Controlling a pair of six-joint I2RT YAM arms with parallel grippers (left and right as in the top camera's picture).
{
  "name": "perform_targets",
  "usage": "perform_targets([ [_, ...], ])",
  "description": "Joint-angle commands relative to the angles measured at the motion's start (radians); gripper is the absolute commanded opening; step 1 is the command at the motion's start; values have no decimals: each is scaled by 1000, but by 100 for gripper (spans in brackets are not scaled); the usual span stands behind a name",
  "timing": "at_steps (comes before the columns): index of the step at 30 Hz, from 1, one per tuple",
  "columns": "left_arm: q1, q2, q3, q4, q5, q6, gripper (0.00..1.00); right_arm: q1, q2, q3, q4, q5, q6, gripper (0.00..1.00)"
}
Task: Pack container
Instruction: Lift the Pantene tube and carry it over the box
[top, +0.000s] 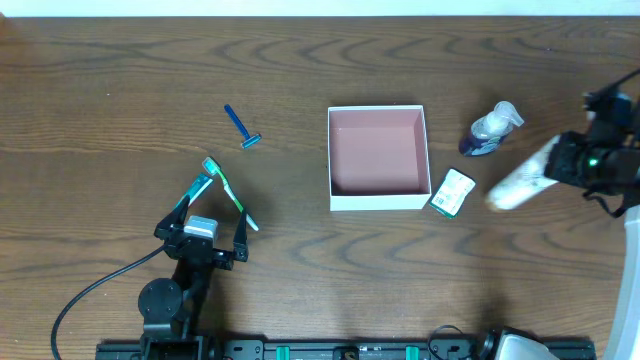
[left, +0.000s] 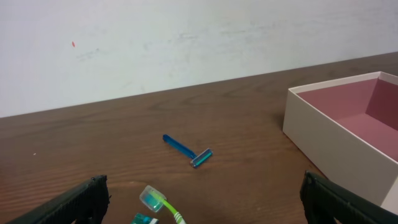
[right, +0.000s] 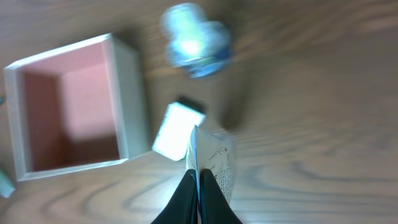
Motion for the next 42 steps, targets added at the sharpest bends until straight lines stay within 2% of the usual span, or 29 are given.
perform_targets([
  [1,6,0,-19,-32,10,-6,98,90,-47,30,-2,-104,-20,1],
  [7,6,0,-19,-32,10,-6,98,303,-61,30,69,-114,47,2],
  [14,6,0,-19,-32,10,-6,98,533,-47,30,268,-87,134,2],
  [20,6,0,-19,-32,10,-6,98,661,13,30,435,-69,169,2],
  [27,6,0,-19,-32,10,-6,98,730,149,30,478,23,174,2],
  [42,6,0,-19,-32,10,-6,98,732,301,30,574,124,193,2],
])
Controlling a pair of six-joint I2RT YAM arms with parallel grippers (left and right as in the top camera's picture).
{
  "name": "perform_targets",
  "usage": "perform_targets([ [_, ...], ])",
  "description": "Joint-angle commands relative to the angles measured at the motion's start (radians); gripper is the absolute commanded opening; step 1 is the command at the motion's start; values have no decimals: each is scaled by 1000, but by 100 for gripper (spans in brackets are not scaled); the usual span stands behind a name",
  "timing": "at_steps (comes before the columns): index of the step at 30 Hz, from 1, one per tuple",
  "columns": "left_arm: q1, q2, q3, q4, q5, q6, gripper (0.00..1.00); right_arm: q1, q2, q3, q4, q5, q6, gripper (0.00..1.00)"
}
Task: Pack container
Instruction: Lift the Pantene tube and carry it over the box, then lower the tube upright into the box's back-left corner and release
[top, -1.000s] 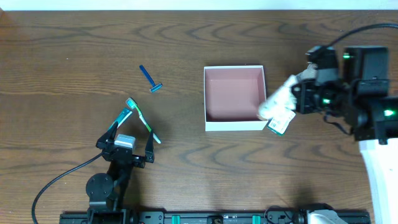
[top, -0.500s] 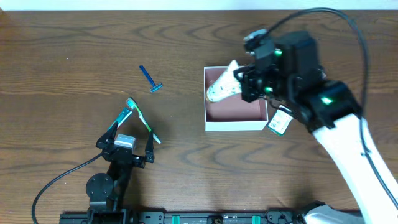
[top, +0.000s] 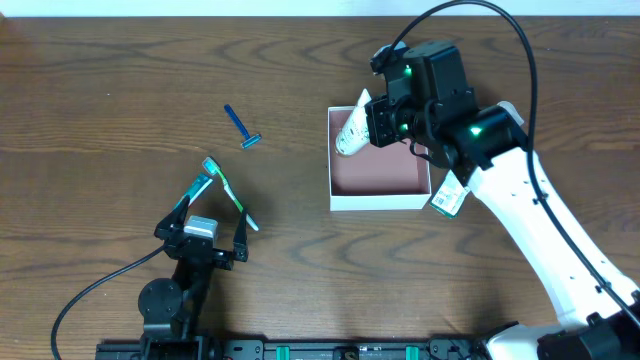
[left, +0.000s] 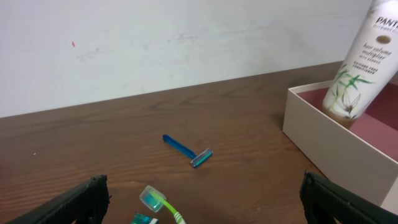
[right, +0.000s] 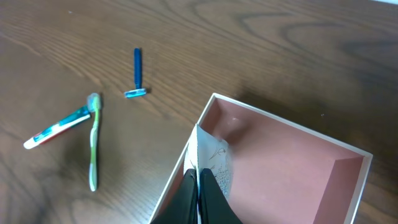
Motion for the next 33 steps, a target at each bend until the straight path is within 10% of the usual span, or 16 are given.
perform_targets([
  [1,6,0,-19,-32,10,-6,98,5,45,27,23,56,30,2],
  [33,6,0,-19,-32,10,-6,98,30,193,27,187,117,206,2],
])
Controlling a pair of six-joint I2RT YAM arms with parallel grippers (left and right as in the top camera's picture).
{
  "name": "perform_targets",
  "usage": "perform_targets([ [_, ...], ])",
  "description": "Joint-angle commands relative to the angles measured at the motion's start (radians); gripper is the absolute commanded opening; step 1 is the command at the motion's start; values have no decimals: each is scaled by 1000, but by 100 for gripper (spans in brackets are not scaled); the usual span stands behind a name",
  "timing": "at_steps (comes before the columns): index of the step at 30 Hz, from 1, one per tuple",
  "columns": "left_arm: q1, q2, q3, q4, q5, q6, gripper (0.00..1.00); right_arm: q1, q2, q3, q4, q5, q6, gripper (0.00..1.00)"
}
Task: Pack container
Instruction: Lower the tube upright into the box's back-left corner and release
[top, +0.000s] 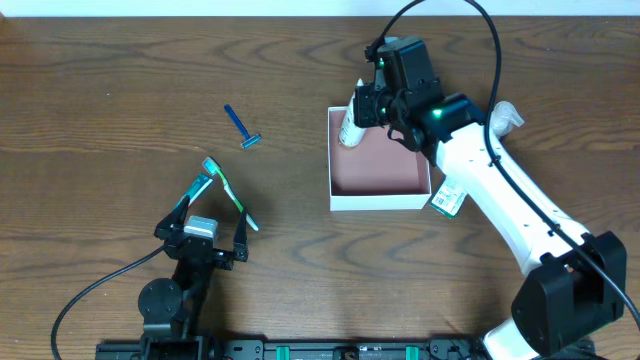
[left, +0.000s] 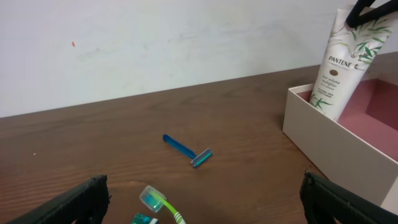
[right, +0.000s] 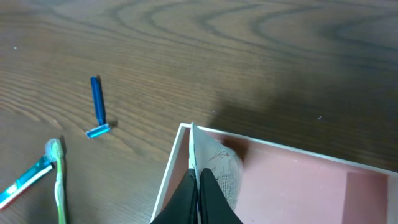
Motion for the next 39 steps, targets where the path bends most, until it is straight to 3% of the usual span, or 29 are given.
perform_targets([
  [1,6,0,-19,-32,10,-6,98,23,14,23,16,8,39,2],
  [24,6,0,-19,-32,10,-6,98,34,14,23,42,11,77,2],
  [25,6,0,-19,-32,10,-6,98,34,14,23,42,11,77,4],
  [26,6,0,-19,-32,10,-6,98,34,14,23,42,11,77,18],
  [28,6,0,-19,-32,10,-6,98,35,14,23,42,11,76,55],
  [29,6,0,-19,-32,10,-6,98,35,14,23,41,10,76,69],
  [30,6,0,-19,-32,10,-6,98,36,14,23,41,6,76,76],
  [39,6,0,-19,-32,10,-6,98,55,14,23,41,3,72,79],
])
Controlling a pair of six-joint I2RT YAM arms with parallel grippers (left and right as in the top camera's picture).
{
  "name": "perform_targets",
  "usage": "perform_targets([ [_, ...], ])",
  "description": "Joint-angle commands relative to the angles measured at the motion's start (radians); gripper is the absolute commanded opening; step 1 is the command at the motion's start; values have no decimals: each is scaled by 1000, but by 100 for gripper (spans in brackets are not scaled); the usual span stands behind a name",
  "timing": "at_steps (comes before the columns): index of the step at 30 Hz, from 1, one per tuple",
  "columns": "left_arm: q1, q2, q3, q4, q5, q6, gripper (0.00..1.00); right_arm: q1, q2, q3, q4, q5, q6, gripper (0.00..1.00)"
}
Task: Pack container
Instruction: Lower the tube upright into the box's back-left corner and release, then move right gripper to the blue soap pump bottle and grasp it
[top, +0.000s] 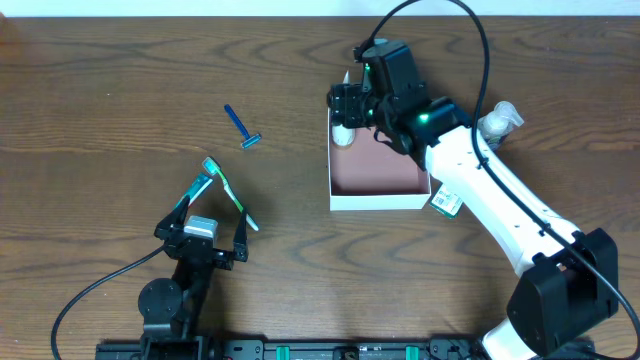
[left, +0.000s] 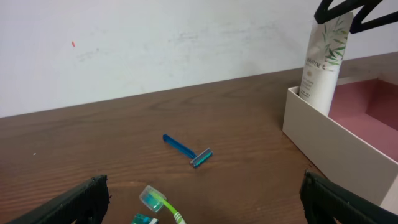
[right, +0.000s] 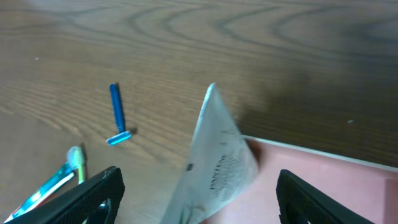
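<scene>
The white Pantene tube stands upright in the far left corner of the white box with a pink inside. My right gripper is open above it, its fingers apart on either side of the tube and no longer pinching it. On the table left of the box lie a blue razor, a green toothbrush and a small teal toothpaste tube. Close behind the toothbrush my left gripper rests open and empty.
A clear spray bottle lies right of the box, with a small green and white packet against the box's near right corner. The razor and toothbrush head lie ahead of the left gripper. A white wall backs the table.
My right gripper has opened and let go of the tube, which now stands more upright in the box's far left corner. The left arm has not moved.
My right gripper first held the tube at the table's right side, beyond the spray bottle. Then it held the tube tilted over the box's far left part, then lower in that corner. Now the tube stands there released. The left arm stayed put throughout.
</scene>
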Motion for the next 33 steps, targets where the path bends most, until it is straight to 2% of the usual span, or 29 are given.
perform_targets([
  [1,6,0,-19,-32,10,-6,98,7,3,23,3,-4,4,78],
  [9,6,0,-19,-32,10,-6,98,-14,-66,56,-44,5,-19,80],
  [16,6,0,-19,-32,10,-6,98,-91,-229,105,-227,213,-30,83],
  [19,6,0,-19,-32,10,-6,98,-171,-284,105,-311,273,-15,91],
  [25,6,0,-19,-32,10,-6,98,-377,-298,101,-440,241,-12,96],
  [29,6,0,-19,-32,10,-6,98,-486,-274,79,-456,163,-129,99],
  [33,6,0,-19,-32,10,-6,98,-552,-246,53,-457,147,-183,99],
])
